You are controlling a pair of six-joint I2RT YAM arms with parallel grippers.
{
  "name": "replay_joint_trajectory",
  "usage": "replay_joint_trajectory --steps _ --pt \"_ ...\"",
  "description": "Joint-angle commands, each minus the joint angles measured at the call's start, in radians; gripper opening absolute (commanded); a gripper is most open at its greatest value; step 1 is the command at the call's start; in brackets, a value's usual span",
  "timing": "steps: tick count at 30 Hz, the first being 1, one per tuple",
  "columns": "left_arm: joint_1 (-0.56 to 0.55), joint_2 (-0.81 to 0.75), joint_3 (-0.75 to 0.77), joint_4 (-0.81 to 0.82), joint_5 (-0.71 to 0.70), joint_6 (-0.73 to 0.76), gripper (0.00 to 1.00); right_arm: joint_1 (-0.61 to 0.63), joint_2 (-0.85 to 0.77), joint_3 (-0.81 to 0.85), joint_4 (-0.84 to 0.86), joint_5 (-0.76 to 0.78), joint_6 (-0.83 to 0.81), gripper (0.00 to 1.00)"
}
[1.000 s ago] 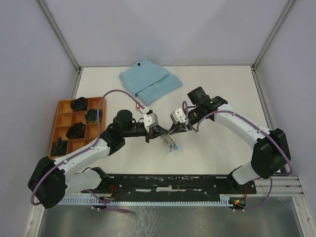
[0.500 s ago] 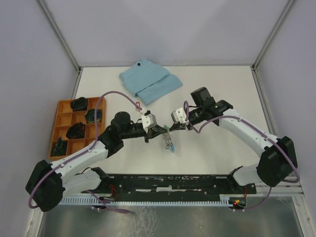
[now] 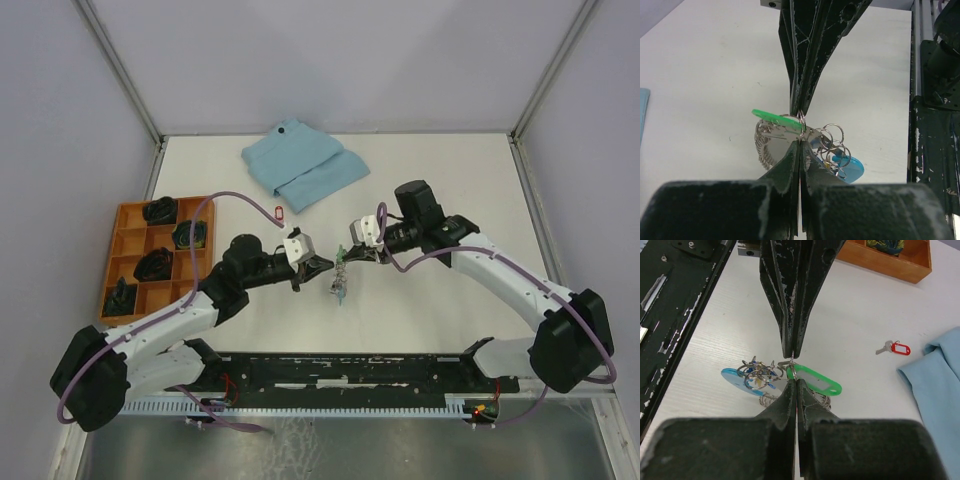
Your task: Put the keys on the keyring
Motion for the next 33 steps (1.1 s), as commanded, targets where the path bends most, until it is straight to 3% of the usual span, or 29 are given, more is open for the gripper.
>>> replay_joint_trajectory --steps 1,5,12,14,18,21,33 --pt "0.004 0.003 -0.045 0.037 -0.074 -0.059 0.03 -0.016 -0.064 -0.026 0.177 -0.012 0.105 0.01" --pt "0.003 -0.008 -0.076 0.056 -0.103 -0.071 0.03 -0.019 -0.075 -0.038 0.194 0.012 0.121 0.0" --pt "0.003 0.054 -0.048 0.084 -0.035 -0.085 0.03 -0.02 -0.082 -0.069 0.257 0.012 0.172 0.01" --pt "0.003 0.033 -0.049 0.089 -0.06 -0.072 0.08 -0.02 -0.082 -0.076 0.25 0.017 0.165 0.01" --pt "0.003 -0.017 -0.049 0.123 -0.08 -0.045 0.29 -0.021 -0.078 -0.082 0.249 0.021 0.16 0.01" --pt "0.003 -0.018 -0.038 0.154 -0.057 -0.026 0.38 -0.021 -0.076 -0.083 0.249 0.023 0.159 0.01" --pt "0.003 0.049 0.015 0.216 0.008 0.07 0.43 -0.02 -0.084 -0.087 0.243 0.007 0.158 0.01"
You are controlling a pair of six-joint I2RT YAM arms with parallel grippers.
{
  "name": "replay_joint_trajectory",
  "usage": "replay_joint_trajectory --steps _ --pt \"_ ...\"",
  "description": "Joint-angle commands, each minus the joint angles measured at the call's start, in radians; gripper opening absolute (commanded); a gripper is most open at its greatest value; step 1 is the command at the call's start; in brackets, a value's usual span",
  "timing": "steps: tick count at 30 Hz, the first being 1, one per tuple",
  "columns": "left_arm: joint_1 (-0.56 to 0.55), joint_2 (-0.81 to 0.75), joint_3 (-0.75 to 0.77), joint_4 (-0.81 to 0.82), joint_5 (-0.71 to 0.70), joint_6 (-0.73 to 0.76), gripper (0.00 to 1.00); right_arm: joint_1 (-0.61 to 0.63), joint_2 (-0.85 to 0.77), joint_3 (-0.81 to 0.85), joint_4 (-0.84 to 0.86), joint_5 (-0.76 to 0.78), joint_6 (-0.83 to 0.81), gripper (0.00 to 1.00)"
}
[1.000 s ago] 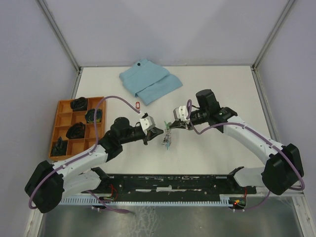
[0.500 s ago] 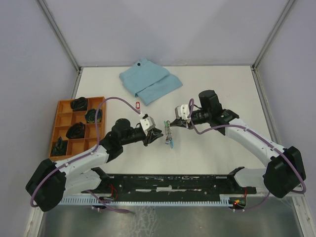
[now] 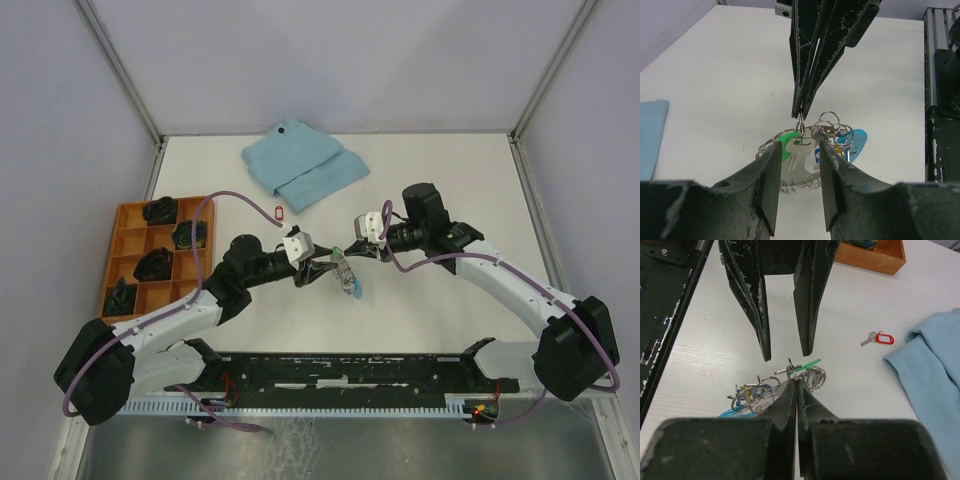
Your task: Put the keys on the keyring
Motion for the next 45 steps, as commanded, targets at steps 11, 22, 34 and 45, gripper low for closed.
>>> replay_joint_trajectory --steps 11,22,34,45 --pt "0.002 0.06 0.077 0.049 0.08 0.116 0.3 -0.003 -0.032 0.015 0.049 -0.052 0.016 0.0" --pt "0.003 0.082 0.1 -0.017 0.073 0.127 0.03 -0.004 -0.05 0.015 0.052 -0.031 0.025 0.01" --pt "0.002 0.07 0.046 0.0 0.02 0.049 0.03 -0.023 -0.083 -0.035 0.213 -0.001 0.172 0.01" --pt "0.002 0.107 0.086 0.014 0.059 0.064 0.03 -0.023 -0.045 0.019 0.027 -0.081 0.095 0.01"
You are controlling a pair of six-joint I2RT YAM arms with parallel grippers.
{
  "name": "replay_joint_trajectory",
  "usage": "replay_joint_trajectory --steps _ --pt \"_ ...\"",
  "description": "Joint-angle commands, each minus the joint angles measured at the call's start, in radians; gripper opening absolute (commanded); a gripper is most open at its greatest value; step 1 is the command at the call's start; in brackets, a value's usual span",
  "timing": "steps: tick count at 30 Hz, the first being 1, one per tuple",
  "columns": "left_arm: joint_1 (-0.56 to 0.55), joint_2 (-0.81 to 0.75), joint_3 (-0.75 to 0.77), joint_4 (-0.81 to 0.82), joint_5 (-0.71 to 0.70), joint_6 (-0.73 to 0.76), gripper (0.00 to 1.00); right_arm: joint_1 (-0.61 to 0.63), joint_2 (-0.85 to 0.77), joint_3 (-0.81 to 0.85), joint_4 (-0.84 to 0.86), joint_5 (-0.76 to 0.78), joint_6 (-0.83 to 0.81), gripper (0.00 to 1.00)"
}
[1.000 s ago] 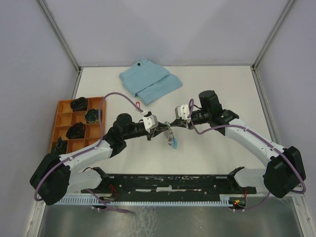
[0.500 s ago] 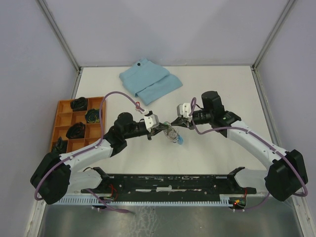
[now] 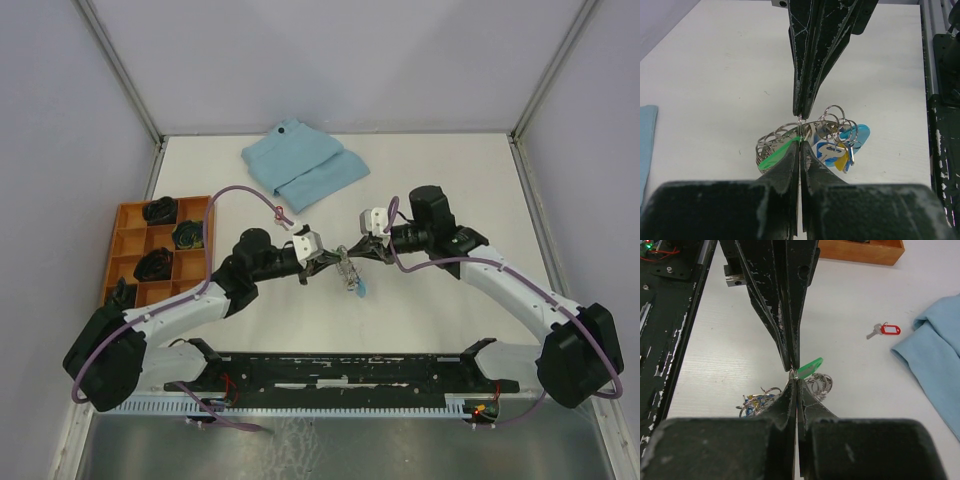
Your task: Put the keys on the keyring
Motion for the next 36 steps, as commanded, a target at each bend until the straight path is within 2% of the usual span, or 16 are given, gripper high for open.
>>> replay_joint_trajectory --steps 1,5,9,17,25,36 --pt "0.003 0.02 0.042 0.014 0.017 0.005 0.03 -0.005 0.004 0.093 -0.114 -0.099 -0.084 0.02" --pt "0.002 0.023 0.068 -0.014 0.034 0.034 0.03 -0.005 0.036 0.158 -0.276 -0.114 -0.178 0.12" --pt "0.002 0.031 0.091 -0.022 0.063 0.038 0.03 -0.004 0.058 0.182 -0.316 -0.12 -0.192 0.18" --pt "0.002 0.033 0.11 -0.036 0.087 0.038 0.03 0.005 0.077 0.187 -0.318 -0.085 -0.162 0.2" --pt "0.001 0.016 0.114 -0.046 0.094 0.024 0.03 0.023 0.033 0.168 -0.286 0.064 -0.053 0.24" --pt "-0.005 0.011 0.114 -0.049 0.104 0.014 0.03 0.048 0.059 0.176 -0.294 0.105 0.02 0.24"
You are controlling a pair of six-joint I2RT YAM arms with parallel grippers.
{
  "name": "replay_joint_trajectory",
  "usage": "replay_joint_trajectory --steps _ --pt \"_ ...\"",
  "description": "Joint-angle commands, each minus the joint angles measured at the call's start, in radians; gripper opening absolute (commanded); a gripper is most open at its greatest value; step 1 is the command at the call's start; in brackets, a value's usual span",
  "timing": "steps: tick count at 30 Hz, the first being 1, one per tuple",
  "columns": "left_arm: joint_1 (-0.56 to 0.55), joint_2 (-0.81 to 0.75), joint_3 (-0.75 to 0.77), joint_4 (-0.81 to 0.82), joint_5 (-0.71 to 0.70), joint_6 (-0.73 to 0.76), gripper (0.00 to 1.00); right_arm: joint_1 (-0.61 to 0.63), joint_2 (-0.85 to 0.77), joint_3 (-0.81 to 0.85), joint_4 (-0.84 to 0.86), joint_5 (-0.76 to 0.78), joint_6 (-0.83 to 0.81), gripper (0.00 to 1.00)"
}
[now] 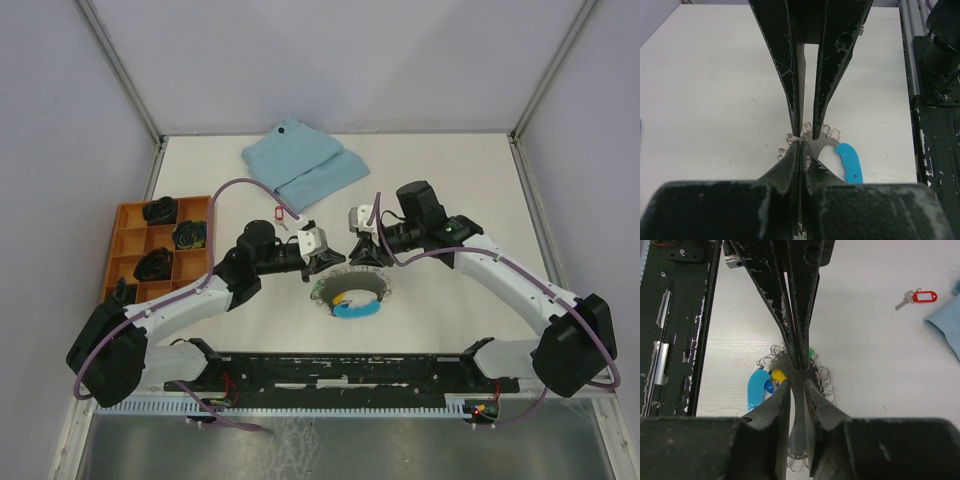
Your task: Put the keys on the keyring
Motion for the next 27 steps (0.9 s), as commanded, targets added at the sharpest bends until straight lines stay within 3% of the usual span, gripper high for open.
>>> replay_joint_trajectory --steps 1,6,12,18,27 --pt "-0.003 -0.024 0.033 0.022 0.017 0.011 0.03 0.009 -0.006 0.032 0.014 0.029 0.047 0.24" --pt "-0.004 -0.032 -0.039 0.056 -0.117 -0.073 0.05 0.03 -0.035 0.005 0.0 0.131 0.068 0.27" --pt "0.041 0.004 -0.111 0.029 -0.297 -0.295 0.28 0.132 -0.024 -0.1 0.139 0.247 0.192 0.3" --pt "0.123 0.013 -0.222 0.08 -0.282 -0.526 0.47 0.256 0.031 -0.18 0.258 0.421 0.315 0.39" --pt "0.225 0.063 -0.257 0.098 -0.304 -0.665 0.59 0.471 0.168 -0.253 0.445 0.771 0.41 0.51"
